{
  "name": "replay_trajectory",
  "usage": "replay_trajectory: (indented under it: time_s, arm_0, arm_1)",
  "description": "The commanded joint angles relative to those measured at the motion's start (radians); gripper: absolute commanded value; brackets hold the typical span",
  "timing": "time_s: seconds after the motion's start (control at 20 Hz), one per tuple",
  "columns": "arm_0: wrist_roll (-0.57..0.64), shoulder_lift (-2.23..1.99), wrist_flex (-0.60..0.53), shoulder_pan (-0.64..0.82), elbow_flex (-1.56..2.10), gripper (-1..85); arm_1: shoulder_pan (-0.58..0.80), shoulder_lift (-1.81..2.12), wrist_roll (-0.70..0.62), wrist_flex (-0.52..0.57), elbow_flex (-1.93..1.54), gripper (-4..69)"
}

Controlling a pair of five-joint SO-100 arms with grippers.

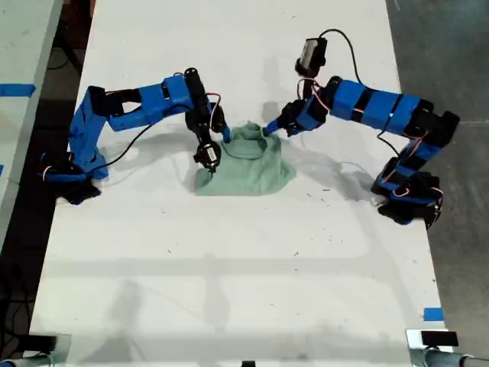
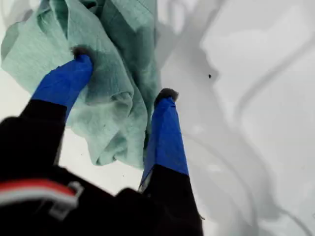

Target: Fold t shirt

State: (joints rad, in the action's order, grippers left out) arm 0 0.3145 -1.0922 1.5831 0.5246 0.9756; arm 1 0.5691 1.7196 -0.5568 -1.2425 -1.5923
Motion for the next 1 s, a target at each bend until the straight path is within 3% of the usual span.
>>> replay_trajectory:
  time_s: [0.0,0.15,0.3,0.35,0.4,0.45,0.6,0.75,0.95]
  arm_0:
    - [0.025,-0.169,0.014,0.005,-0.006,18.1]
    - [0.008,-0.442,0.015,0.003,0.060,15.4]
    - [0.038,-0.719,0.015,0.043,0.147,10.4]
    - [0.035,-0.821,0.015,0.040,0.193,0.1]
    - [0.031,-0.923,0.015,0.006,0.230,0.1]
    - [0.011,-1.029,0.014,-0.052,0.276,0.1]
    - [0.012,-1.393,-0.075,-0.164,0.591,0.1]
    - [-0.032,-1.795,-0.268,-0.235,1.101,0.1]
    - [-0.052,-2.319,-0.505,-0.302,1.733,0.1]
  arm_1:
    - [0.032,0.058,0.000,-0.103,0.066,29.5]
    - [0.091,0.153,0.011,-0.296,0.132,29.2]
    - [0.112,0.383,-0.006,-0.396,0.110,29.1]
    - [0.083,0.471,0.005,-0.437,0.107,27.2]
    - [0.043,0.578,0.021,-0.462,0.083,18.6]
    - [0.000,0.704,0.032,-0.463,0.015,0.7]
    - [-0.118,1.146,0.100,-0.440,-0.308,0.8]
    - [-0.288,1.391,0.156,-0.437,-0.565,0.9]
    - [-0.371,1.770,0.160,-0.350,-0.966,0.9]
